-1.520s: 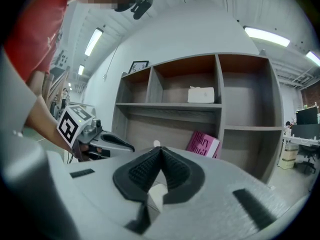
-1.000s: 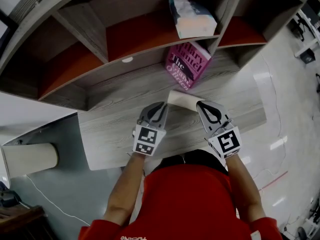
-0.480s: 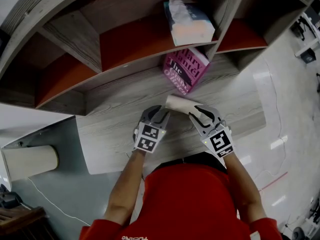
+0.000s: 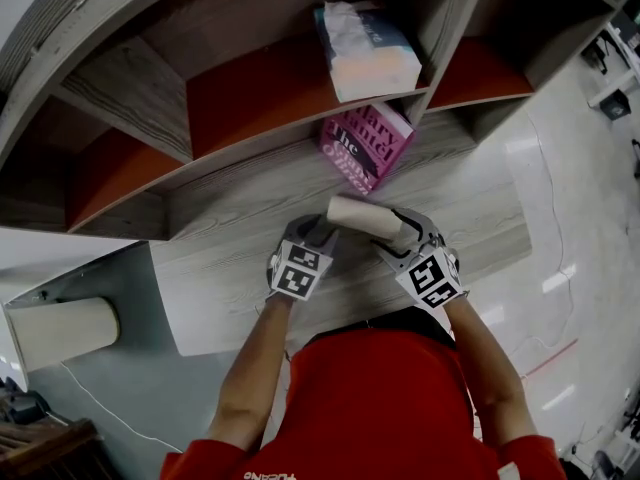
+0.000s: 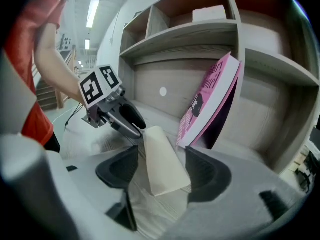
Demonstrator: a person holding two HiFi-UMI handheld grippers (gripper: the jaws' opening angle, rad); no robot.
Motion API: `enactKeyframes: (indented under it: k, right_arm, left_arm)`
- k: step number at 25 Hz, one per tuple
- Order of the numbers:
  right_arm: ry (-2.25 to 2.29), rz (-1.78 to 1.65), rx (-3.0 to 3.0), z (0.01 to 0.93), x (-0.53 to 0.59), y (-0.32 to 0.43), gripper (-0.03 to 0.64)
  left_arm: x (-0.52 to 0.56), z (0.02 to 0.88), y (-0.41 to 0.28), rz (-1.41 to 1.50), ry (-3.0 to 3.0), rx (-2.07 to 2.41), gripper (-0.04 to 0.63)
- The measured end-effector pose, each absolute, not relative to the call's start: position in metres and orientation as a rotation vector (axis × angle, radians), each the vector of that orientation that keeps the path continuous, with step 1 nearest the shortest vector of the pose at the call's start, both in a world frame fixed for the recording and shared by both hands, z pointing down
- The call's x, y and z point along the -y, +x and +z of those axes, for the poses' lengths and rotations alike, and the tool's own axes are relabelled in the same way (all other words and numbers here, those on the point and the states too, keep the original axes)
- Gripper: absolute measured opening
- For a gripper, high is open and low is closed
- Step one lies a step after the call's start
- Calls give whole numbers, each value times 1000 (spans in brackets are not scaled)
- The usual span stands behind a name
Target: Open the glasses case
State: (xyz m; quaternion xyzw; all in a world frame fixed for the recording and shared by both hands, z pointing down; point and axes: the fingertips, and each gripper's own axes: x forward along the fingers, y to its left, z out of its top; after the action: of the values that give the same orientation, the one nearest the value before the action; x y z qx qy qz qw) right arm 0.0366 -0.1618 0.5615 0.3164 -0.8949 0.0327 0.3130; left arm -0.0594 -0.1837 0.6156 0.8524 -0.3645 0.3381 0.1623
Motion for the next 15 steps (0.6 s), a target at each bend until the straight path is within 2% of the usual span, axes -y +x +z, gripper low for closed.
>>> enactKeyframes:
  k: [5, 15]
  right_arm:
    - [748, 78, 2279, 586, 161, 38, 337]
    - [702, 76, 2208, 605, 165, 44, 333]
  left_arm:
    - [185, 618, -58, 974, 2404, 1015, 149]
    - [186, 623, -51, 988, 2394, 974, 135]
